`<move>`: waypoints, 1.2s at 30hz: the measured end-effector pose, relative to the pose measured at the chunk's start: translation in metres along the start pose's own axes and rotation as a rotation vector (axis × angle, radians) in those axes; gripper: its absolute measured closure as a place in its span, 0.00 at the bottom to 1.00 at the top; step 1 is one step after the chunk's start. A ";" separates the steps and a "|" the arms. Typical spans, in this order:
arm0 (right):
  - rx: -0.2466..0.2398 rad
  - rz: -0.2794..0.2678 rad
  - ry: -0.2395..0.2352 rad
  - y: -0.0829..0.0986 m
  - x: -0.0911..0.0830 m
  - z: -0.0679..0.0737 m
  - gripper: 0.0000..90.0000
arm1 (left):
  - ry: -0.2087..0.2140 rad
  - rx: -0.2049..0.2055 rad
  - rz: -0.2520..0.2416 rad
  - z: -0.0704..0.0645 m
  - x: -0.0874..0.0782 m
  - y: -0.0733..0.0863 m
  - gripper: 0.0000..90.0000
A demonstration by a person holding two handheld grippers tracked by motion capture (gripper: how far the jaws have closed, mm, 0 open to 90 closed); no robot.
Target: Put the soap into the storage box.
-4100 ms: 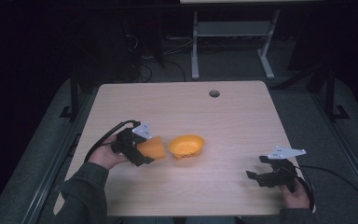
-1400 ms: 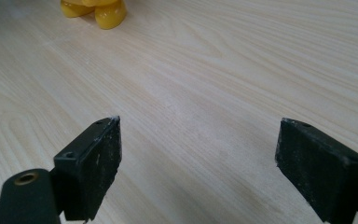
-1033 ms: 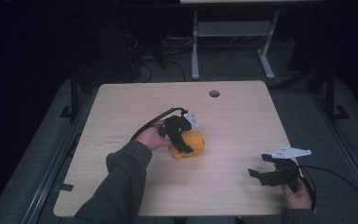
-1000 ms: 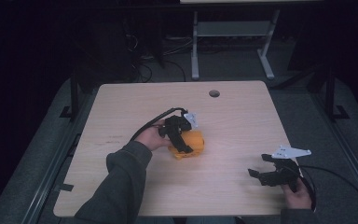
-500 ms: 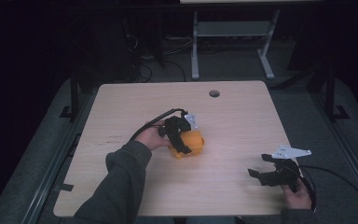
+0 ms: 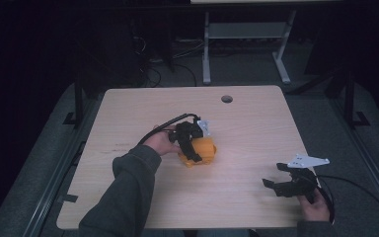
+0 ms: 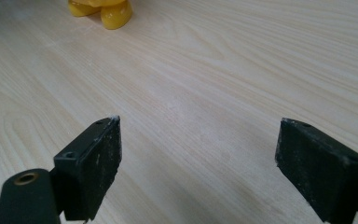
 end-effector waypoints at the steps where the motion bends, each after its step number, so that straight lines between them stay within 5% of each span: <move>1: -0.002 0.000 0.000 0.000 0.000 0.000 0.16 | 0.000 -0.004 -0.002 0.000 0.000 0.000 0.23; 36: 0.005 0.005 -0.002 0.000 0.001 0.000 0.15 | -0.023 -0.020 -0.037 -0.003 -0.015 0.004 0.22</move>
Point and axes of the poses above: each handheld gripper's, and its own axes: x roughly forward along the jaws, y roughly out of its underside, z roughly to its left, the point moved 2 cm from there along x, roughly forward along the jaws, and after that the axes turned 1 degree about -x, right-handed, at the moved point
